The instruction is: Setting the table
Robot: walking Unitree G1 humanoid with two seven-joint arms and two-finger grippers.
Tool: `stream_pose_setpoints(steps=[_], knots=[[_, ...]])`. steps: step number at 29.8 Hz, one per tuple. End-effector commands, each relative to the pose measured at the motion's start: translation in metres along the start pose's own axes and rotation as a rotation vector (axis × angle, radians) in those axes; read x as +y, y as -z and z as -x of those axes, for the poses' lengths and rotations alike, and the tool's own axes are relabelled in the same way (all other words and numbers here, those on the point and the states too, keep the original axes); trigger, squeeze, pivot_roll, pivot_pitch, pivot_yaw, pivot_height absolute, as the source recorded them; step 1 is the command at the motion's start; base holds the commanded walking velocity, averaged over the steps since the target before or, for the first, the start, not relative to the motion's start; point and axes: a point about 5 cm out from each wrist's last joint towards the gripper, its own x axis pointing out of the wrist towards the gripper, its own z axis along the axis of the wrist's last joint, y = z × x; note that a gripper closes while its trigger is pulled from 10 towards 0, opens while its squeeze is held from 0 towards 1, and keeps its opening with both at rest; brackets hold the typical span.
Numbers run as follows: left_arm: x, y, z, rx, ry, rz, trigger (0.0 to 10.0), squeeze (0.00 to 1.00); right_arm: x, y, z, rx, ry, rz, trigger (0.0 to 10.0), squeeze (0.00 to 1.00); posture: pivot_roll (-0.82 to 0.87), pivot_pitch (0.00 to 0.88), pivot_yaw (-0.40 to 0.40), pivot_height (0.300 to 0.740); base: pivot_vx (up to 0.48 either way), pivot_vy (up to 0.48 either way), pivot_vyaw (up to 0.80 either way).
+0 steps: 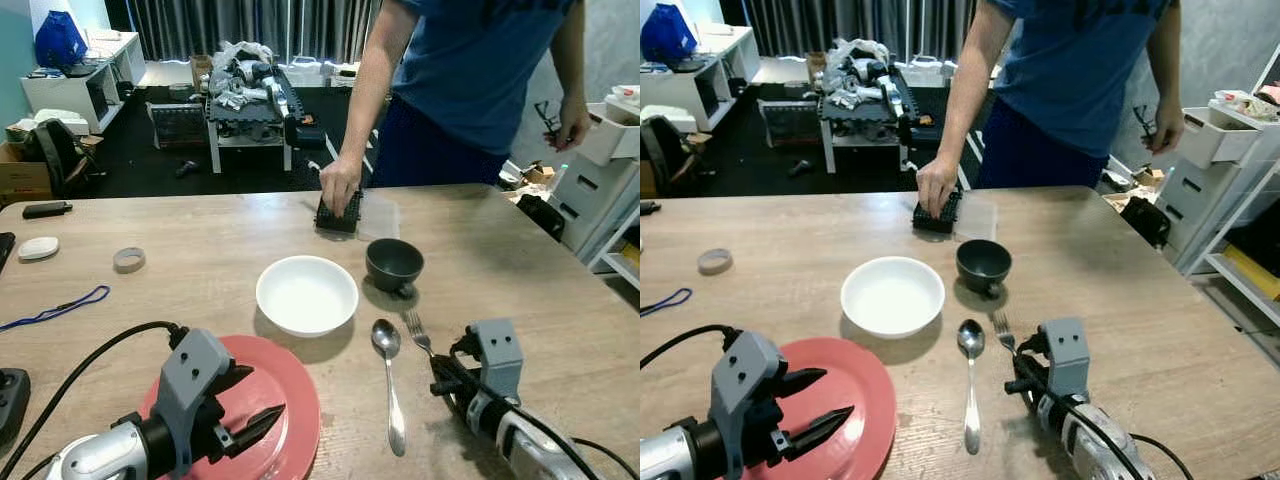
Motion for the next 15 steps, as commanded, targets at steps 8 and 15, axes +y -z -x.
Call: stream_pose_setpoints(steps=[8,15], knots=[[0.024,0.005,-0.018,-0.007,-0.243,0.017,10.0,0.0,-0.006,-0.04,-0.001,-0.302,0.189,-0.097,10.0,0.0,0.08,0.148,0.041,0.74,0.0,0.0,0.0],[0.043,-0.014,-0.041,-0.093,-0.419,0.064,10.0,0.0,-0.013,-0.064,0.004,-0.511,0.359,-0.124,10.0,0.0,0.07,0.131,0.069,0.74,0.0,0.0,0.0]])
